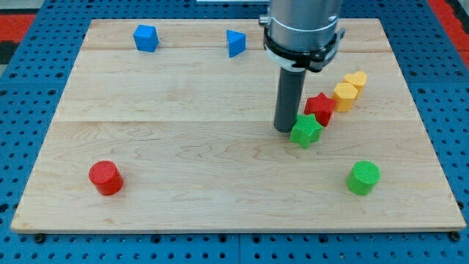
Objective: Place the green star towards the green circle
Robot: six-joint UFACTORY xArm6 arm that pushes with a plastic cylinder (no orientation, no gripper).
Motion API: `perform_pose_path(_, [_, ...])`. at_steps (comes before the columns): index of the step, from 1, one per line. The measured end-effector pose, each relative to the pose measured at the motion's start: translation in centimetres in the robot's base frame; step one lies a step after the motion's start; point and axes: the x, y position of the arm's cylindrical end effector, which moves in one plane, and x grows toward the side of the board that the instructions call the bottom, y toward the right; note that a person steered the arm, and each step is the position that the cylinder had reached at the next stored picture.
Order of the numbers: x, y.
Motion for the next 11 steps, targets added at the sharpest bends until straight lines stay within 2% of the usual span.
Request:
perform_pose_path(4, [-1.7,1.2])
perform_pose_path(5, [-0.7,3.5])
perform_pose_path(8, [3.9,5.4])
perform_pose_path(11, [3.6,6.1])
